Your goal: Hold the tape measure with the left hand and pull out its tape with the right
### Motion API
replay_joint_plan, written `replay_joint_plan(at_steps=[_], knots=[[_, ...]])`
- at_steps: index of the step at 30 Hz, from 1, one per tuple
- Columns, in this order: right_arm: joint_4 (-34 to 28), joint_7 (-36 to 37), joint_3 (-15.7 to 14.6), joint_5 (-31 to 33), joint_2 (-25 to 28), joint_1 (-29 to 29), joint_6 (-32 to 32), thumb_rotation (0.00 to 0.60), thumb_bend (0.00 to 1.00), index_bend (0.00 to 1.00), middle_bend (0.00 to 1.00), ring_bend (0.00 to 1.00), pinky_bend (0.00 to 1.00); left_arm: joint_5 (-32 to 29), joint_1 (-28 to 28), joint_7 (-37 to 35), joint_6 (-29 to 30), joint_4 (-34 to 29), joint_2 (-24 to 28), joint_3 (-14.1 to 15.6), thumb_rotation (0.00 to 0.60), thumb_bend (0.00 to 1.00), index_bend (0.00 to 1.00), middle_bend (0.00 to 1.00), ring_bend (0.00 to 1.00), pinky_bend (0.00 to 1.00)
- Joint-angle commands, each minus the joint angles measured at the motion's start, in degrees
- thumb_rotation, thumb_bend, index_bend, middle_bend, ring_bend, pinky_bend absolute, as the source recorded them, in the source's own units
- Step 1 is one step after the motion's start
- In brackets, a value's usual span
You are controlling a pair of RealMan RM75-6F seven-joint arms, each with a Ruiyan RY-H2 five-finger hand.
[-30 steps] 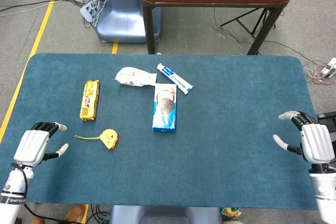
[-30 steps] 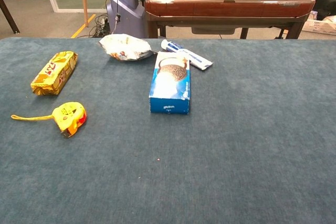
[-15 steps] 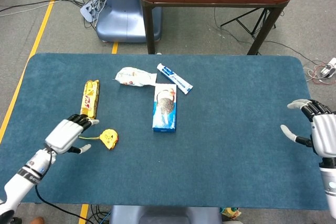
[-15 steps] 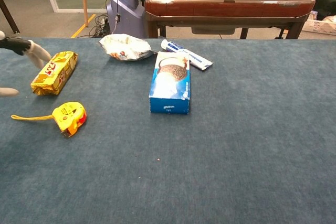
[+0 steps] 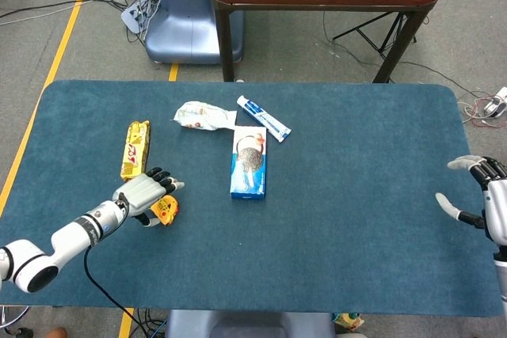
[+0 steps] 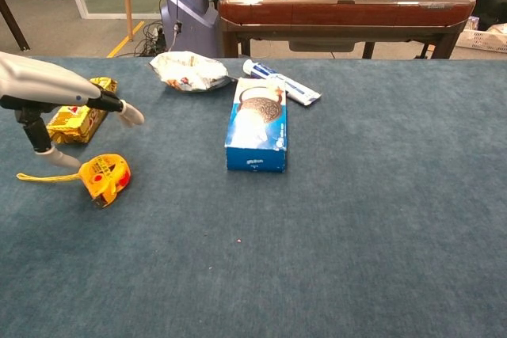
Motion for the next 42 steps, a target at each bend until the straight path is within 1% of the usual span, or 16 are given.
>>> replay_joint_plan(at_steps=[1,6,10,18,22,30,32,37,39,41,42], knots=[[0.34,0.42,-0.12,0.17,-0.08,-0.33,0.23,0.6,0.27,0.39,0.36,0.29,0.38,-3.83,-2.68,3.25,-3.18,1.5,-1.03,1.06,0.6,0.25,0.07,0.11,0.0,0.0],[0.7,1.04,-0.4,0.39,-0.13,-0.79,0.31,0.6,0.27,0.39,0.36,0.29,0.38,-9.31,-5.06,6.75,-5.09,2.08,-1.2,3.19,0.6,0.25,0.07,0.11,0.0,0.0],[0.87,1.39,-0.49,0.24,-0.27,-0.93,0.37,0.6,0.27,0.39,0.36,0.29,0.38,-14.2,-7.24,9.23,-6.2,2.34,-1.14,5.79,0.6,0.25,0.07,0.11,0.0,0.0],[1.1,1.5,-0.59,-0.12,-0.57,-0.75,0.0,0.6,0.27,0.39,0.36,0.29,0.38,-21.25,-10.58,11.84,-6.14,1.61,-1.05,11.1,0.6,0.25,0.09,0.11,0.0,0.0],[1.17,1.42,-0.54,-0.34,-0.68,-0.64,-0.02,0.6,0.27,0.39,0.36,0.29,0.38,-23.58,-11.31,11.96,-5.31,0.09,-0.19,13.34,0.6,0.25,0.12,0.12,0.0,0.0],[1.73,1.95,-0.73,-0.48,-1.28,-0.42,-0.56,0.6,0.27,0.39,0.36,0.29,0.38,-25.61,-11.34,11.73,-3.62,-4.46,2.67,17.47,0.6,0.25,0.13,0.14,0.0,0.0],[1.9,2.04,-0.79,-0.53,-1.39,-0.4,-0.66,0.6,0.27,0.39,0.36,0.29,0.38,-25.91,-10.53,11.62,-1.13,-5.84,3.2,17.96,0.6,0.25,0.13,0.14,0.0,0.0],[1.99,2.24,-0.81,-0.58,-1.27,-0.5,-0.59,0.6,0.27,0.39,0.36,0.29,0.38,-24.62,-5.71,13.27,10.81,-8.69,2.3,17.79,0.6,0.25,0.12,0.14,0.0,0.0],[2.03,2.34,-0.86,-0.58,-1.22,-0.59,-0.55,0.6,0.27,0.39,0.36,0.29,0.38,-25.05,-4.5,14.31,13.83,-9.46,1.56,17.62,0.6,0.25,0.1,0.14,0.0,0.0],[2.05,2.4,-0.87,-0.59,-1.2,-0.62,-0.52,0.6,0.27,0.39,0.36,0.29,0.38,-25.23,-3.97,14.69,15.11,-9.71,1.09,17.42,0.6,0.25,0.08,0.14,0.0,0.0],[2.14,2.59,-0.93,-0.52,-1.19,-0.75,-0.48,0.6,0.27,0.39,0.36,0.29,0.38,-25.73,-2.97,14.51,17.03,-10.34,0.02,16.67,0.6,0.25,0.07,0.14,0.0,0.0]])
